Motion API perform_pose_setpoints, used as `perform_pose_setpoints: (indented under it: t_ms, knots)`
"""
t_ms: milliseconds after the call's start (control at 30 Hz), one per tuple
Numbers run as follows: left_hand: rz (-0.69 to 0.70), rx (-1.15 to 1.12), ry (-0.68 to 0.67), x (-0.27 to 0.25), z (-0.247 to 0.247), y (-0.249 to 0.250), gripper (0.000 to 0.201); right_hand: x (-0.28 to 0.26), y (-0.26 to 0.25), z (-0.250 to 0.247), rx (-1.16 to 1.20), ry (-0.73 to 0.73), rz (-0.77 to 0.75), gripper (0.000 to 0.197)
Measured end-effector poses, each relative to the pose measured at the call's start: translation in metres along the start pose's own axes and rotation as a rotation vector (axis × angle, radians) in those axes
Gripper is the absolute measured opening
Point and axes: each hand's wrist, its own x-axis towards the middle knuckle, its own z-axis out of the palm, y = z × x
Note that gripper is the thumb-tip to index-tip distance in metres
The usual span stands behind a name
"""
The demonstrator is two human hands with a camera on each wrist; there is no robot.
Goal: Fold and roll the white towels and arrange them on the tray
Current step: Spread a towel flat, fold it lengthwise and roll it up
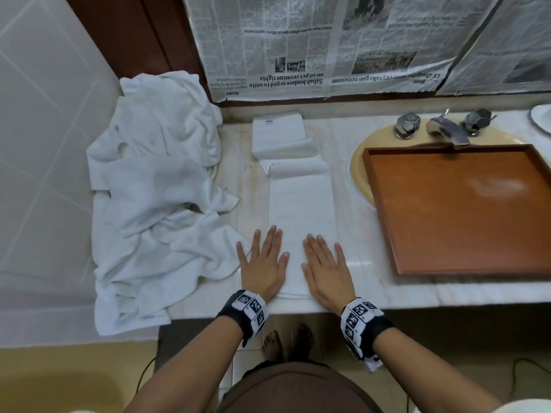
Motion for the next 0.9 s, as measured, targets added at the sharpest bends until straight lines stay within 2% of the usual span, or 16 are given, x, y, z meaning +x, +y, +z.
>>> perform_pose_setpoints:
  t_ms: [67,200,367,433,500,600,733,800,900]
  knots:
    - [-0.005,-0.012,0.004,-0.001,0.001,-0.001,0.060,-0.005,-0.001,0.004,-0.013,0.002,-0.017,0.060]
    - [-0.016,-0.045,-0.009,-0.003,0.001,-0.004,0.059,-0.004,0.021,0.002,0.003,-0.018,0.098,0.064]
    - [0.016,-0.068,-0.003,-0.004,-0.002,-0.004,0.058,-0.014,0.031,-0.007,0.056,0.025,0.146,0.068]
    - [0.045,-0.093,0.043,-0.008,-0.002,-0.004,0.056,-0.022,0.020,-0.008,0.065,0.061,0.099,0.067]
    - [0.092,-0.133,0.089,-0.016,-0.001,0.001,0.057,-0.030,0.008,0.000,0.045,0.033,0.036,0.064]
    - [0.168,-0.126,0.101,-0.031,0.008,0.006,0.062,-0.032,0.002,0.013,0.013,0.018,0.025,0.060]
    - [0.114,-0.046,0.060,-0.035,0.017,0.008,0.060,-0.022,0.018,0.008,-0.008,0.006,-0.014,0.061]
    - [0.085,-0.066,0.021,-0.031,0.014,0.013,0.060,-0.019,0.025,0.004,0.058,0.051,0.002,0.062]
    - [0.089,-0.185,0.029,-0.032,0.005,0.014,0.063,-0.030,0.032,-0.009,0.251,0.214,-0.002,0.054]
